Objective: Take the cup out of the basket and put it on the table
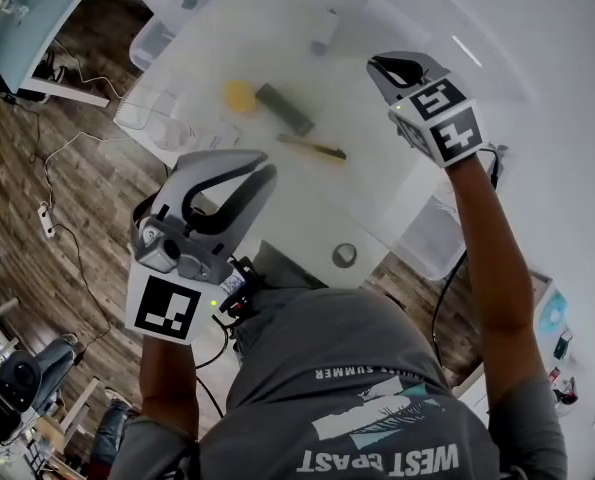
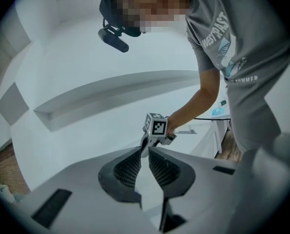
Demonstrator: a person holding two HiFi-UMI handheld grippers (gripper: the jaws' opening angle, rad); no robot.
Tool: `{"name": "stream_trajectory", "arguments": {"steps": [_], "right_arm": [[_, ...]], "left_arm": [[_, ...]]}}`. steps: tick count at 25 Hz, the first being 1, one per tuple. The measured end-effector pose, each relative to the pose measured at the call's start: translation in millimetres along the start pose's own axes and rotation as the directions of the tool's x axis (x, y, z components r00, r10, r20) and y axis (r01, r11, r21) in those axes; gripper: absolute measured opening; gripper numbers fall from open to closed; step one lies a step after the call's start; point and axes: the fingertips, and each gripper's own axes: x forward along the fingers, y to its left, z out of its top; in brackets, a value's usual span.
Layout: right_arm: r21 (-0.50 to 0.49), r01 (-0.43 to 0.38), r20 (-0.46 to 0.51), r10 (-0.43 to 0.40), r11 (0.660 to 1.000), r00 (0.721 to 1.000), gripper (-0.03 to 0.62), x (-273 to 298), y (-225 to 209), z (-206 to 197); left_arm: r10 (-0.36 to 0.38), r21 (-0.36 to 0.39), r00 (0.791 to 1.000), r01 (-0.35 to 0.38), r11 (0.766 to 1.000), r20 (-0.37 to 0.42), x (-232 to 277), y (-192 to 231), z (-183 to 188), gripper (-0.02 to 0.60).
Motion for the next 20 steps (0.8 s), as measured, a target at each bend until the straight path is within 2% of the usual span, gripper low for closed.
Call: {"name": "stream_trajectory", "arguments": {"steps": [9, 11, 13, 20], "right_arm": [[-0.085, 0.016, 0.21, 0.002, 0.996, 0.978, 0.034, -94.5, 63.8, 73.5], [-0.115, 0.015, 0.248, 0.014, 0.993, 0.969, 0.034, -109.5, 79.1, 85.2], [-0.151, 0.013, 0.286, 0.031, 0.989, 0.958, 0.034, -123.0, 94.2, 96.0], [-0.243, -0.027, 0.321, 0.107, 0.97, 0.941, 0.034, -150.4, 152.8, 107.9]], "left_arm": [[0.044, 0.008, 0.999, -0.044, 0.999, -0.027, -30.4, -21.3, -2.2, 0.051], [0.056, 0.009, 0.998, -0.056, 0.998, -0.028, -36.7, -25.0, -3.3, 0.011], [0.065, 0.008, 0.997, -0.065, 0.998, -0.032, -42.3, -29.2, -4.7, 0.009], [0.099, -0.007, 0.993, -0.1, 0.995, -0.065, -61.3, -45.4, -13.9, 0.009]]}}
